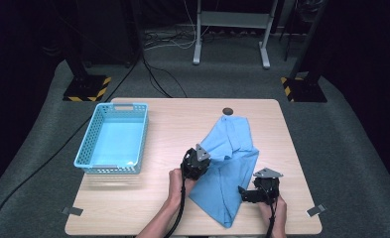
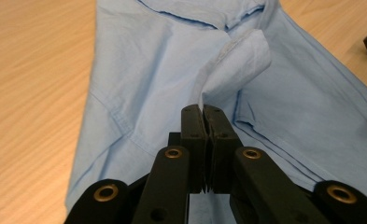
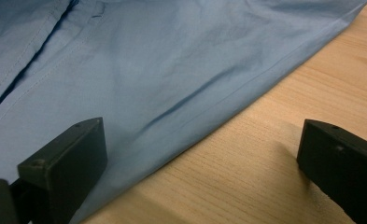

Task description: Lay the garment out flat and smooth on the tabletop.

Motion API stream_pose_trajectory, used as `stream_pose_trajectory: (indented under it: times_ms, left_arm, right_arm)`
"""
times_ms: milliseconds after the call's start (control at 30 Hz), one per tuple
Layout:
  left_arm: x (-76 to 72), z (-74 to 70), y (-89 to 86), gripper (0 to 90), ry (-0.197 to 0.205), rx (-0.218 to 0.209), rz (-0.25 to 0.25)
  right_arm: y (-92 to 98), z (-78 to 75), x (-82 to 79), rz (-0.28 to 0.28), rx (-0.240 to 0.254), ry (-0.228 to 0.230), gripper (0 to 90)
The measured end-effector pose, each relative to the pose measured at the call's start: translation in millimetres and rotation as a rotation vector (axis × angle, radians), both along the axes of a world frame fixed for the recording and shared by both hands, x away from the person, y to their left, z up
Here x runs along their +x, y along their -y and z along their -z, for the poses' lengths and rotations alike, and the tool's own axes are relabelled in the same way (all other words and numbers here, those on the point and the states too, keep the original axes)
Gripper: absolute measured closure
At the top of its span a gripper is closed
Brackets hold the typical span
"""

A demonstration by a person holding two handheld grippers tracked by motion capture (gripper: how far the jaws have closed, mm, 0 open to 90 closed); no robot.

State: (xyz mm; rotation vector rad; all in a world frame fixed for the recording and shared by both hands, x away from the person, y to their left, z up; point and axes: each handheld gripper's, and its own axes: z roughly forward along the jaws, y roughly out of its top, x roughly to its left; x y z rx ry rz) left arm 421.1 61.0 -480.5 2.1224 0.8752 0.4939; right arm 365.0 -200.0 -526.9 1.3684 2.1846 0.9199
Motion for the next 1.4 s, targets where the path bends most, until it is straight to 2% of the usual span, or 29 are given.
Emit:
stream_pose_trajectory:
  times_ms: [333, 433, 867, 967, 1133, 1400]
  left_arm:
    - [16.5, -13.4, -21.3, 87.1, 0.035, -0.03, -0.058]
    - [23.8, -15.4, -30.9, 87.1, 0.027, -0.047, -0.08]
    - [53.1, -10.3, -67.6, 87.0, 0.016, -0.082, -0.208]
    - [60.6, -7.3, -76.1, 87.0, 0.006, -0.084, -0.243]
    - [72.9, 1.5, -92.8, 86.9, -0.041, -0.119, -0.32]
    - [85.8, 18.1, -107.1, 86.0, -0.093, -0.093, -0.412]
  right_arm:
    - [0.0, 0.0, -0.1, 0.001, 0.001, 0.0, 0.8]
    - [0.0, 0.0, -0.1, 0.001, 0.001, 0.0, 0.8]
    - [0.1, 0.0, -0.1, 0.001, 0.0, 0.001, 0.8]
    - [0.1, 0.1, -0.2, 0.002, 0.0, 0.001, 0.8]
    - [0.1, 0.0, -0.2, 0.002, 0.0, 0.001, 0.8]
    - [0.1, 0.1, -0.2, 0.002, 0.0, 0.001, 0.8]
